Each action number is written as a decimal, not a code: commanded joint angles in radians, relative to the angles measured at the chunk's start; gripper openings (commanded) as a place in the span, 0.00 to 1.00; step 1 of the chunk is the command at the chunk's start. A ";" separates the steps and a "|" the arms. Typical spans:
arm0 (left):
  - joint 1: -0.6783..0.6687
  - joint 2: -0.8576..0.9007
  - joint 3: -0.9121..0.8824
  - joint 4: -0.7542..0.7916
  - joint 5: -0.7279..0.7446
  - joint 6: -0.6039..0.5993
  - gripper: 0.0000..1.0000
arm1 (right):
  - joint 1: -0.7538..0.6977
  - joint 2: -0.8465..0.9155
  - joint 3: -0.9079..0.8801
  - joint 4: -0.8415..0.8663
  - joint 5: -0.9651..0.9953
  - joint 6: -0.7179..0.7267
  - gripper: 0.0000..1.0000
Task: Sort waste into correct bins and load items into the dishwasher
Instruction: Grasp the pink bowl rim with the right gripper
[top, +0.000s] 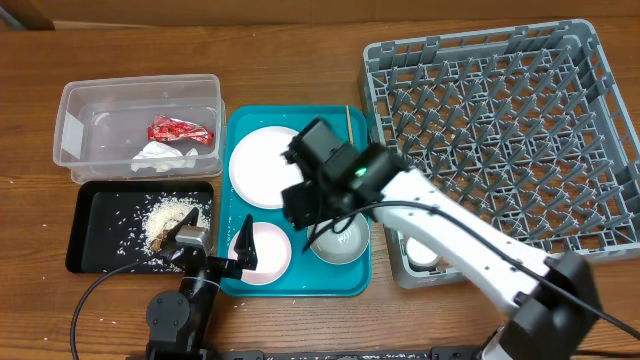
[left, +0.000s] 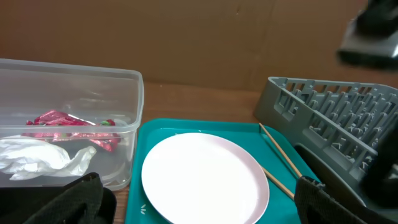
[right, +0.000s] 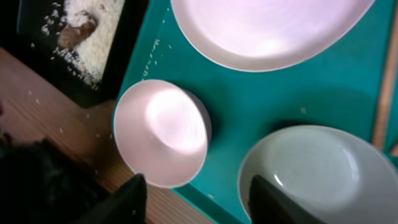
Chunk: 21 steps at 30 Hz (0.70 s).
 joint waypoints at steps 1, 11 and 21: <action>0.005 -0.010 -0.003 -0.004 -0.011 -0.014 1.00 | 0.002 0.097 -0.045 0.075 -0.031 0.090 0.52; 0.005 -0.010 -0.003 -0.004 -0.012 -0.014 1.00 | 0.034 0.311 -0.045 0.144 -0.120 0.226 0.46; 0.005 -0.010 -0.003 -0.004 -0.012 -0.014 1.00 | 0.011 0.250 0.026 0.090 -0.047 0.218 0.04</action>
